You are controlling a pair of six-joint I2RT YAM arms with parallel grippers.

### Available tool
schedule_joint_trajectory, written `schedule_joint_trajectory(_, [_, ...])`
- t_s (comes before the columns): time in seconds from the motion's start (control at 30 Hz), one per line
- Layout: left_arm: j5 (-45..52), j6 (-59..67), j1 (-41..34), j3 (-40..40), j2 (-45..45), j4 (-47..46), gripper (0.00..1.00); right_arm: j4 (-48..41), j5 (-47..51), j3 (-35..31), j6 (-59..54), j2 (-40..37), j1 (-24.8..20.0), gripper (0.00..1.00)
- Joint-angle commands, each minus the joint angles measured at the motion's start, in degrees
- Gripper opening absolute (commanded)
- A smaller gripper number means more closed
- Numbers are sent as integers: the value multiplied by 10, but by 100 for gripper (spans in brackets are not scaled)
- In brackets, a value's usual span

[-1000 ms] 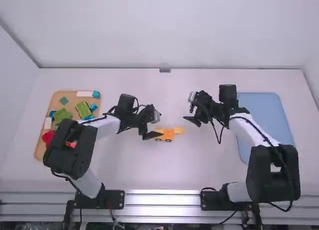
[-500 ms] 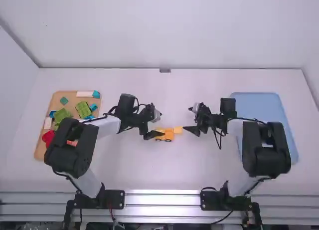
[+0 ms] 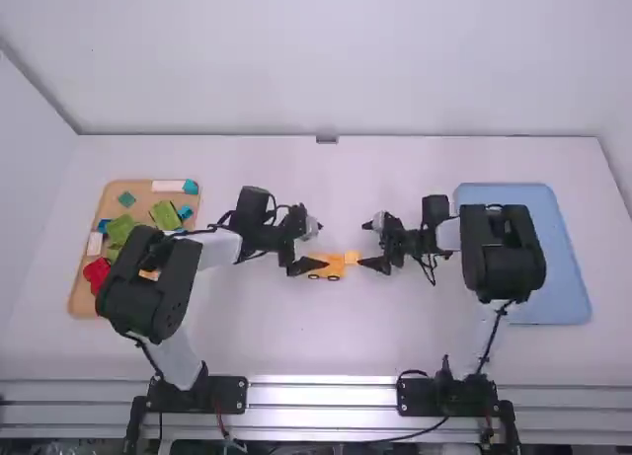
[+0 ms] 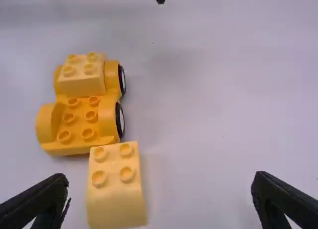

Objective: Assemble lego blocks to make yellow taxi

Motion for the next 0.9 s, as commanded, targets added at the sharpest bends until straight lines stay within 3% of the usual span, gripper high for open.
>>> schedule_joint_trajectory(0.0, [38,-2,2,8,5,3,99,-20,-2,36,-2,15,9,99])
schedule_joint_trajectory(0.13, [33,-8,-2,8,5,2,99,-60,22,37,-75,30,38,92])
schedule_joint_trajectory(0.2, [33,-8,1,8,5,2,99,-63,42,37,-85,31,47,81])
schedule_joint_trajectory(0.27, [33,-8,1,8,5,2,99,-62,49,37,-74,31,49,79])
schedule_joint_trajectory(0.43, [31,-8,0,8,5,-2,99,-65,52,28,-76,31,42,62])
schedule_joint_trajectory(0.73, [35,-8,-2,8,5,-5,99,-16,24,-12,-87,31,31,61])
schedule_joint_trajectory(0.8, [48,-7,-2,8,5,-2,99,1,24,-21,-87,31,36,59])
schedule_joint_trajectory(0.87, [66,-8,0,8,5,2,99,15,24,-27,-84,31,41,51])
